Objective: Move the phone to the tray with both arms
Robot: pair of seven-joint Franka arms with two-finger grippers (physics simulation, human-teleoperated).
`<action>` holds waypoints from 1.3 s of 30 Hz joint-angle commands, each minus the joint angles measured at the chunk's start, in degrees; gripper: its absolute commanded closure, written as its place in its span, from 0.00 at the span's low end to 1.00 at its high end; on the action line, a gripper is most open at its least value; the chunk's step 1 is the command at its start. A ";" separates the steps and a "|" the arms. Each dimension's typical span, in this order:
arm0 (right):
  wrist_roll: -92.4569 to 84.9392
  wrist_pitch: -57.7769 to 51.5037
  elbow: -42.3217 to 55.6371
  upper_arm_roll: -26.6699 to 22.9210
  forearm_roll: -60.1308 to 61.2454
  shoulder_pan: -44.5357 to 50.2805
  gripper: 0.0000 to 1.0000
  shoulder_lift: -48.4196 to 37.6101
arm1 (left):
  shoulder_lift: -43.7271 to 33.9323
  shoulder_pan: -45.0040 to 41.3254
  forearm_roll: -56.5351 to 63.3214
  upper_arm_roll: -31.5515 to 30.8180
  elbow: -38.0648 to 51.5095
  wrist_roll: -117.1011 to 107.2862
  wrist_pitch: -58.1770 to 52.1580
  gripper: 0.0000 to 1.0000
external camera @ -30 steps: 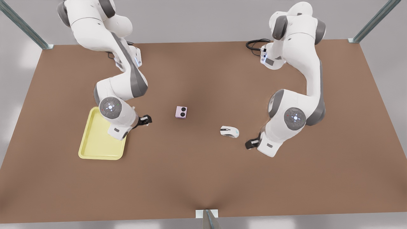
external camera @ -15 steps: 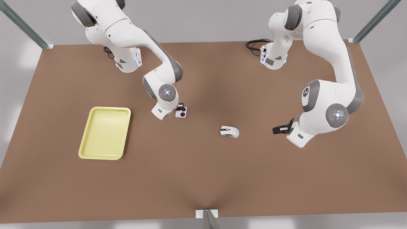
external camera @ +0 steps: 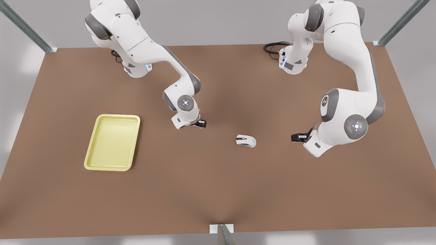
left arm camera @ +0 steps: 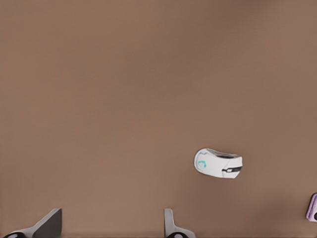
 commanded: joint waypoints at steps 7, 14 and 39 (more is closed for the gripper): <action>6.72 7.21 -3.71 0.20 -1.87 1.50 0.00 0.73 | -1.10 -0.09 0.05 -0.01 -0.25 4.37 -0.14 0.00; -6.64 5.89 -3.97 0.29 -1.87 2.11 0.00 0.21 | -4.27 0.00 4.09 0.08 -0.42 3.66 -3.92 0.00; -2.34 7.30 -7.84 1.35 -1.25 2.20 0.00 1.17 | -8.31 3.16 4.80 -0.54 -2.00 14.12 -3.03 0.00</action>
